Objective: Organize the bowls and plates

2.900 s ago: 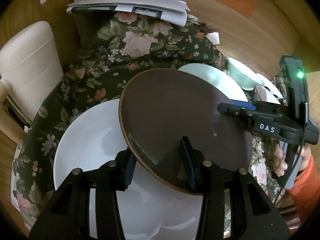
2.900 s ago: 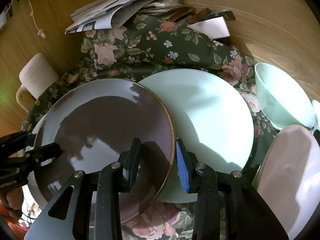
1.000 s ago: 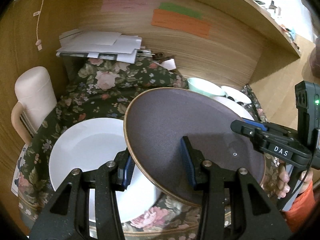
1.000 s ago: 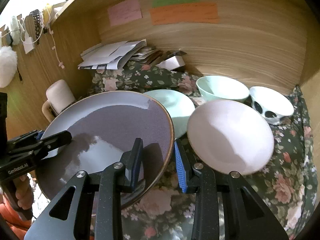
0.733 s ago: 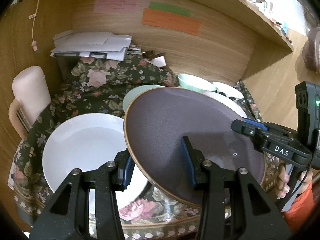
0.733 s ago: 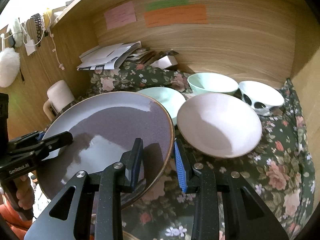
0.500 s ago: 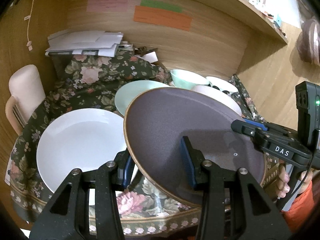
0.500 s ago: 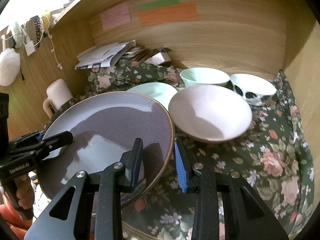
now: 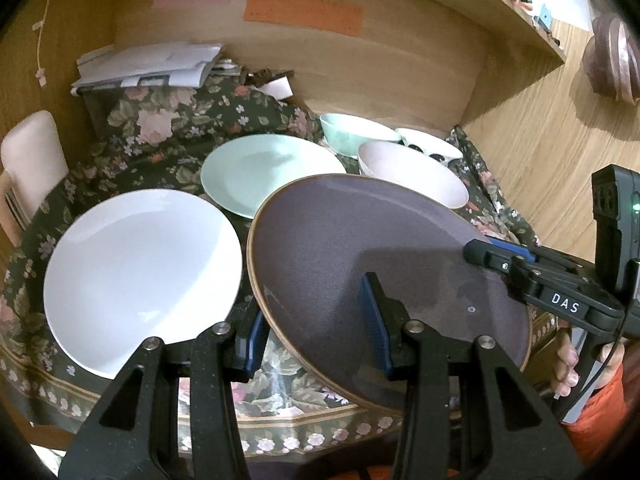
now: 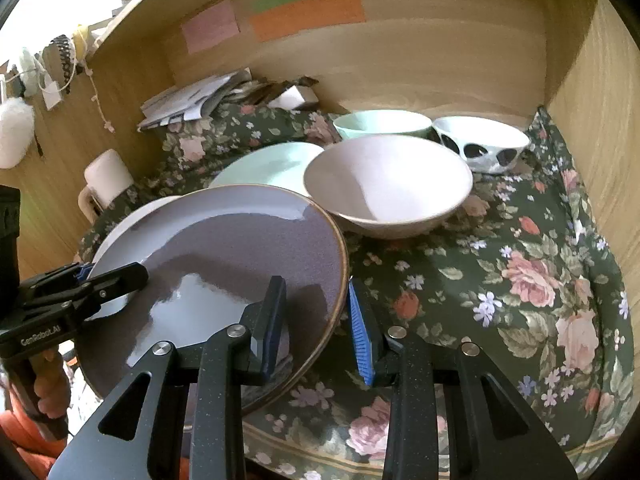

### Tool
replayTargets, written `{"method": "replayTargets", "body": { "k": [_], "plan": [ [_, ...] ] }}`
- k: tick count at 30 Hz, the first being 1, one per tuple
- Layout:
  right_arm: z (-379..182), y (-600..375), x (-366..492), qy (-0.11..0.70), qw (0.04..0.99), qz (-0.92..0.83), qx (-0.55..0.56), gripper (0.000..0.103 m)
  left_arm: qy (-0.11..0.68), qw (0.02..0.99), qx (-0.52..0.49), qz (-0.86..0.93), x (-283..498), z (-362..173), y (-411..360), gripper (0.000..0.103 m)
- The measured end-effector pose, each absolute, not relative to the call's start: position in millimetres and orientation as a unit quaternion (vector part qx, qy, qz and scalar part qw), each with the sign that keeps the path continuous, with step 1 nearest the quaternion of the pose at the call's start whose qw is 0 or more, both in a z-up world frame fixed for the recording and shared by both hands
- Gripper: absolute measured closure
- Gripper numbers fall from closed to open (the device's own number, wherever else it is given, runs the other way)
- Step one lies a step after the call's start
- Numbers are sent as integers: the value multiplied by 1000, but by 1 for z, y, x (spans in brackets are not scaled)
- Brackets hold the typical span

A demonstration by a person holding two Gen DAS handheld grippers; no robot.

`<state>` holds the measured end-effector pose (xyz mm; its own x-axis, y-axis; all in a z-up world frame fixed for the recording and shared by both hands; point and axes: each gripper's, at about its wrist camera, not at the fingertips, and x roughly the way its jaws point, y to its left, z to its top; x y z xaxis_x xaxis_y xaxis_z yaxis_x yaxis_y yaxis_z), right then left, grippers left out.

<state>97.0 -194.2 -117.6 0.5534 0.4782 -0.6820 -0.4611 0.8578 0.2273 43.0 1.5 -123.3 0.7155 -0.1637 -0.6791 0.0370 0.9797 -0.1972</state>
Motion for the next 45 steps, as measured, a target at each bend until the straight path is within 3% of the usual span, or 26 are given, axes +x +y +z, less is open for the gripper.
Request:
{"method": "replayTargets", "body": {
  "k": [25, 42, 45],
  "plan": [
    [-160, -210, 117, 436, 867, 242, 16, 77, 427, 897, -85, -73, 79, -173, -14, 58],
    [-152, -212, 115, 423, 876, 232, -2, 75, 423, 902, -67, -58, 80, -171, -6, 57],
    [-144, -210, 111, 412, 880, 236, -6, 73, 401, 913, -63, -44, 75, -159, 0, 52]
  ]
}}
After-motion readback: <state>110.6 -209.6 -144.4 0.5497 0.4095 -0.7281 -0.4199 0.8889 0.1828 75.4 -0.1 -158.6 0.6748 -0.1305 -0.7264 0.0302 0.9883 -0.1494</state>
